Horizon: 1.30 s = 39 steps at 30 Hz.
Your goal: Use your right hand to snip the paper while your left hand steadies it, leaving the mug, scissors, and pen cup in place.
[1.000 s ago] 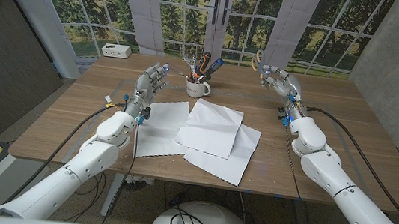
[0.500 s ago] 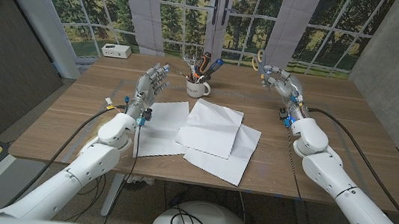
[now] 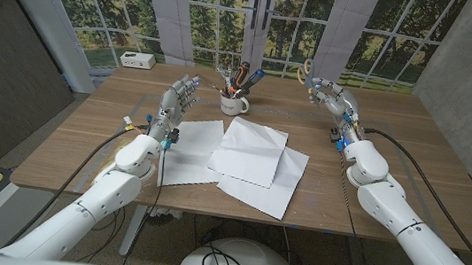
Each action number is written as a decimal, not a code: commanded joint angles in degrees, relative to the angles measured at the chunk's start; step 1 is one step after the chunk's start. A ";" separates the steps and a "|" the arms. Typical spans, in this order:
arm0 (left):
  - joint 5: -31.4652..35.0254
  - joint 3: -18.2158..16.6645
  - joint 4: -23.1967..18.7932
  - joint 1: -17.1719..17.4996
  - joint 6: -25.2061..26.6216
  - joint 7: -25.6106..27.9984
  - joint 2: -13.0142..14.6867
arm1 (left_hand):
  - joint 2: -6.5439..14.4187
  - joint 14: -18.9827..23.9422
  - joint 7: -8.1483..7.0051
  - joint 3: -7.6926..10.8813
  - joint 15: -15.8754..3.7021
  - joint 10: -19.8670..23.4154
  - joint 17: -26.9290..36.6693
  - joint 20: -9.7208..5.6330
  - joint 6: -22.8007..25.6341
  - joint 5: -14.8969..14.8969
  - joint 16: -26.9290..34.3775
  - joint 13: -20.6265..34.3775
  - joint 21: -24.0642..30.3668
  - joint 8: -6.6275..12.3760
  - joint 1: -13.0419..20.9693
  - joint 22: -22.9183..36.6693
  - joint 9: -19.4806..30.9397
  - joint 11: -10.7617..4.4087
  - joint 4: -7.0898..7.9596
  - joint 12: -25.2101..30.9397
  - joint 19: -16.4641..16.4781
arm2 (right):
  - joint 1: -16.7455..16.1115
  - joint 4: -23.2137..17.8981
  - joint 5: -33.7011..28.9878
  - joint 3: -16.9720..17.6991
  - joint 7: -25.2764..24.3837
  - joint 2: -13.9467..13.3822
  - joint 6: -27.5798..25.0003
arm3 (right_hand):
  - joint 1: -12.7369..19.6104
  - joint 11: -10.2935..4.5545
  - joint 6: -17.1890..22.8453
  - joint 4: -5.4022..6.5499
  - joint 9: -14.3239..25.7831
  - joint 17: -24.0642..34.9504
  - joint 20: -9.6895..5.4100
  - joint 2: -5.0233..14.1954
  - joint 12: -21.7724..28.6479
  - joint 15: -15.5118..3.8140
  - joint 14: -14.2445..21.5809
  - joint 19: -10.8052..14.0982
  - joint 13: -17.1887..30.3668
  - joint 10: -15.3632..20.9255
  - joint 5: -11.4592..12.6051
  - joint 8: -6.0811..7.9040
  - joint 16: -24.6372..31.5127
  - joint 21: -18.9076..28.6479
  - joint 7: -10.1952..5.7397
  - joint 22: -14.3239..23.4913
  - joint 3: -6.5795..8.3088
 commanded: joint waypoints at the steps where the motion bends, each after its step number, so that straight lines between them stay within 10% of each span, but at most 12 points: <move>1: -0.29 -0.22 -0.15 -0.03 0.02 -0.68 0.40 | 0.53 0.47 0.06 -0.17 0.13 0.48 0.32 0.03 0.33 0.21 0.07 0.10 -0.31 0.01 0.19 0.09 0.23 0.15 -0.07 0.01 0.74 | -0.44 -0.84 -0.48 -0.13 -0.28 0.03 0.34 | 0.24 -0.02 0.18 -0.44 0.11 0.27 -7.39 0.06 0.36 -10.85 3.76 -0.28 0.16 -0.33 0.24 -0.22 -0.23 0.76 0.01 -0.16 0.81; 39: -0.99 0.43 0.59 -1.41 0.76 -2.08 0.13 | 0.65 0.96 0.05 -0.29 -0.06 2.05 0.31 0.26 0.86 0.22 0.15 0.14 -0.93 0.09 0.14 0.11 0.24 0.01 -0.09 0.29 1.05 | -0.48 -0.20 2.85 0.12 7.26 -1.62 3.89 | -0.26 -0.69 0.49 -0.47 0.24 2.01 -7.46 -0.27 0.73 -10.86 4.40 -1.75 0.29 -0.59 0.31 -0.42 -1.87 3.43 -0.24 -1.47 1.69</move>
